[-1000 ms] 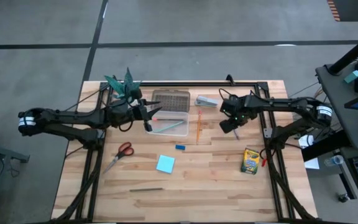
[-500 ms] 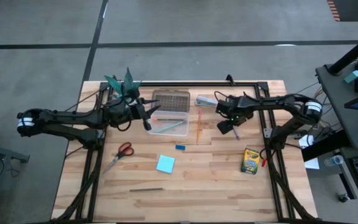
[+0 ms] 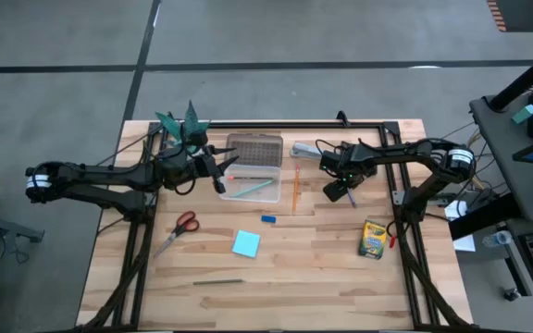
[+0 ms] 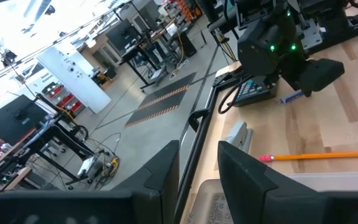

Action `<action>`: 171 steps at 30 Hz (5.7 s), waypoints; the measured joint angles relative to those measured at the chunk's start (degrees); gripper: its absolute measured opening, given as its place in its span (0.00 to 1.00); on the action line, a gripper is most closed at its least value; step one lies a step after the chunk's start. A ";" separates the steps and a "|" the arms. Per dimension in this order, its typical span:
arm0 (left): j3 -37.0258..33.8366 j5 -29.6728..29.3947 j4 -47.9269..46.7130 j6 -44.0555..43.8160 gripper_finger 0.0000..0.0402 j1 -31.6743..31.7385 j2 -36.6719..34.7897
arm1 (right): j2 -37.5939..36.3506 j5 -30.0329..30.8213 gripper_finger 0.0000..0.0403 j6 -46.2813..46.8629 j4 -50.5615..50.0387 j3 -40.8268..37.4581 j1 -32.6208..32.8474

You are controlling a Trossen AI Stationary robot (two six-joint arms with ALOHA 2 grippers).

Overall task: Pack school essentials
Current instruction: Put the purple pen into the supply box

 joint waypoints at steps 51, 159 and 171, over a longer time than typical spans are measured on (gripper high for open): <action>-0.63 10.88 16.65 -14.35 0.23 0.00 12.38 | -17.67 -19.10 0.07 -24.07 86.95 -19.80 2.03; 44.43 12.11 -67.30 -22.19 0.05 2.11 41.56 | -34.38 -20.63 0.41 -31.42 62.67 -20.21 -0.02; 50.97 12.13 -79.28 -14.99 0.05 5.46 53.03 | -34.34 -20.56 0.41 -32.45 62.69 -20.21 -0.02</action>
